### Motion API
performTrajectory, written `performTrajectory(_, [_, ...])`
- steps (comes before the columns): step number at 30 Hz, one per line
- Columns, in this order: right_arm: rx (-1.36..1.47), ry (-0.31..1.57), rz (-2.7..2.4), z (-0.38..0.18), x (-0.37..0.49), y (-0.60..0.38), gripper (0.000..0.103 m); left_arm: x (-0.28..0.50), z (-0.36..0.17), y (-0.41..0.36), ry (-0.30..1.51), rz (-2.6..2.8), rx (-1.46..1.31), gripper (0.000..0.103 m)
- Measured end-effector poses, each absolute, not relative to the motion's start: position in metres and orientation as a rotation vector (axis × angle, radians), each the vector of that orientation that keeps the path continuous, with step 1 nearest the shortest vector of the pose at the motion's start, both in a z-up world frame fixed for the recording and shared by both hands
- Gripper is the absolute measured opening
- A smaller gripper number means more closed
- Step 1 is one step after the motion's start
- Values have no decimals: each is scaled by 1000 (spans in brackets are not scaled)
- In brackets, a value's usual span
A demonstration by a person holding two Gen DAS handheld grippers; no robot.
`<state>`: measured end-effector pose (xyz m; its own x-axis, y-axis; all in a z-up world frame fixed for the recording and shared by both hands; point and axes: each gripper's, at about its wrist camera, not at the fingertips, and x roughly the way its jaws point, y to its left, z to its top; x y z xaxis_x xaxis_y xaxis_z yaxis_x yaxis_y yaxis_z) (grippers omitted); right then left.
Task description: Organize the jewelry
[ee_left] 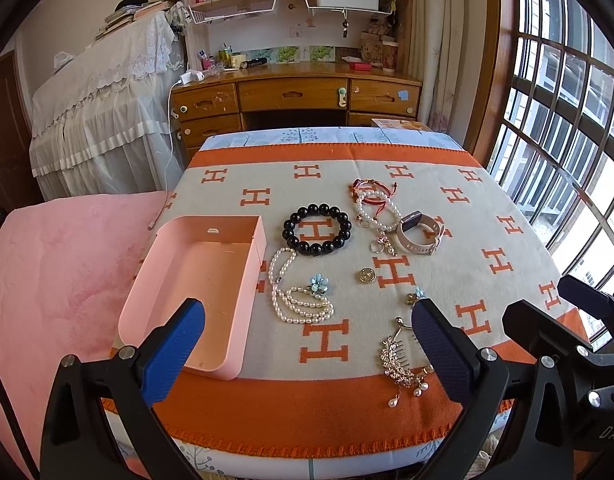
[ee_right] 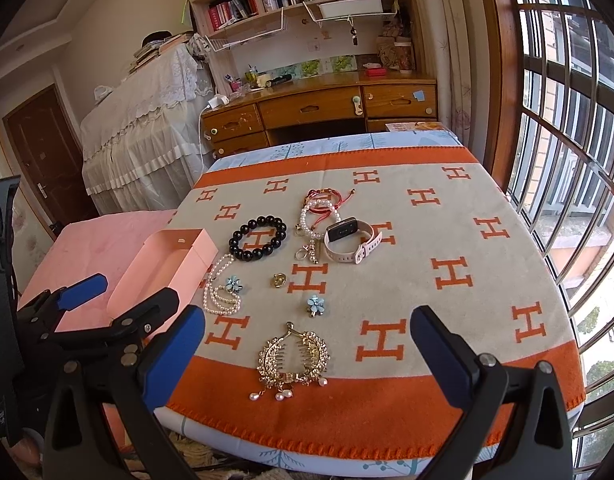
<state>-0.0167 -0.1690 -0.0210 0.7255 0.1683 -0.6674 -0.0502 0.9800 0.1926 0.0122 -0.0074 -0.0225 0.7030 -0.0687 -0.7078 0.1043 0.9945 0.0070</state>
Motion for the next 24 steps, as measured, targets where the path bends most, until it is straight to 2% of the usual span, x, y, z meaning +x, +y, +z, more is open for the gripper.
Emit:
performTrajectory(18, [155, 762, 142, -22, -11, -161, 102, 28, -23, -11, 786, -86, 49, 102])
performTrajectory(24, [164, 801, 172, -21, -1, -160, 95, 55, -16, -5, 820, -109, 12, 102])
